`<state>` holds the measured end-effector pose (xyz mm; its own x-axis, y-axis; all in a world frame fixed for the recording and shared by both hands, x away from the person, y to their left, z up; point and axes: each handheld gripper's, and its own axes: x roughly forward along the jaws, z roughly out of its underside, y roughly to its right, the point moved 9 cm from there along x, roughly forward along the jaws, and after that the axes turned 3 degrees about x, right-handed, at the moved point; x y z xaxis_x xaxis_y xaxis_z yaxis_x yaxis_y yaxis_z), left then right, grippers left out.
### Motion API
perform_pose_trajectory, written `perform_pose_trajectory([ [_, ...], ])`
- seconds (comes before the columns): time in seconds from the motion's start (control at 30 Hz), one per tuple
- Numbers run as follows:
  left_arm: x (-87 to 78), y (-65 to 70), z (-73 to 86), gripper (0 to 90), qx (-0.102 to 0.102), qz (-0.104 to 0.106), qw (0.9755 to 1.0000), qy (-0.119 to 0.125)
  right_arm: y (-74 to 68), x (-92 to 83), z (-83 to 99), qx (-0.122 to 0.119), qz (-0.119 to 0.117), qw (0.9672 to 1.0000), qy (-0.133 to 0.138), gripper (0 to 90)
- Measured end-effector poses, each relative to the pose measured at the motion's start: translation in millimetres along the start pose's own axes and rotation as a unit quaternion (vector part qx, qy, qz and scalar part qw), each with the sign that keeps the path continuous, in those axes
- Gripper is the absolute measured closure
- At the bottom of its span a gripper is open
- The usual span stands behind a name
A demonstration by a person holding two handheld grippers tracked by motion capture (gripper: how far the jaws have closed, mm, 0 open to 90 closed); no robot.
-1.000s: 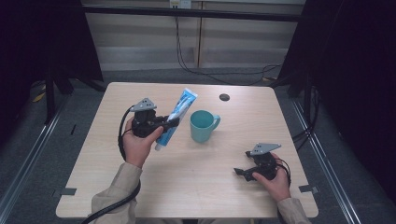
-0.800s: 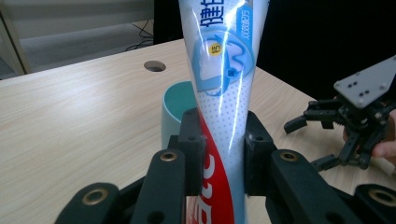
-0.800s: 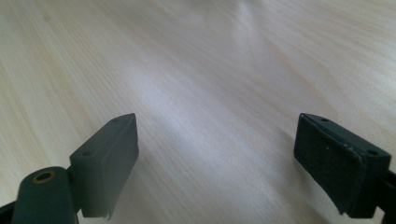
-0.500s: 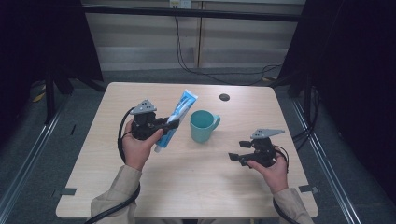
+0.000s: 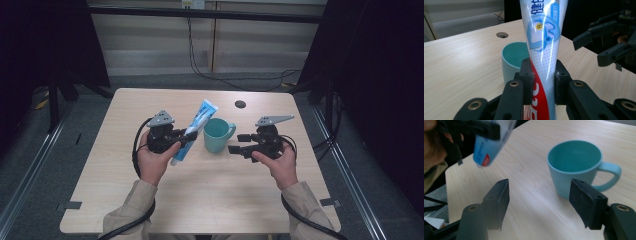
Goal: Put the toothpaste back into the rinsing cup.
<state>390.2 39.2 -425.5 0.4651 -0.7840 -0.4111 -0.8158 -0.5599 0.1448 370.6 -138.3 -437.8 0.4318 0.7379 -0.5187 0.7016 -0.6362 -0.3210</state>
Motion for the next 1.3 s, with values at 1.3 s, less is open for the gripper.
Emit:
perform_pose_trajectory([
  [1.3,20.8,28.0,-0.9,74.4,0.021,0.017,0.9996,-0.001,-26.2,25.1,-62.3,0.053,-0.019,0.998,0.029,42.7],
])
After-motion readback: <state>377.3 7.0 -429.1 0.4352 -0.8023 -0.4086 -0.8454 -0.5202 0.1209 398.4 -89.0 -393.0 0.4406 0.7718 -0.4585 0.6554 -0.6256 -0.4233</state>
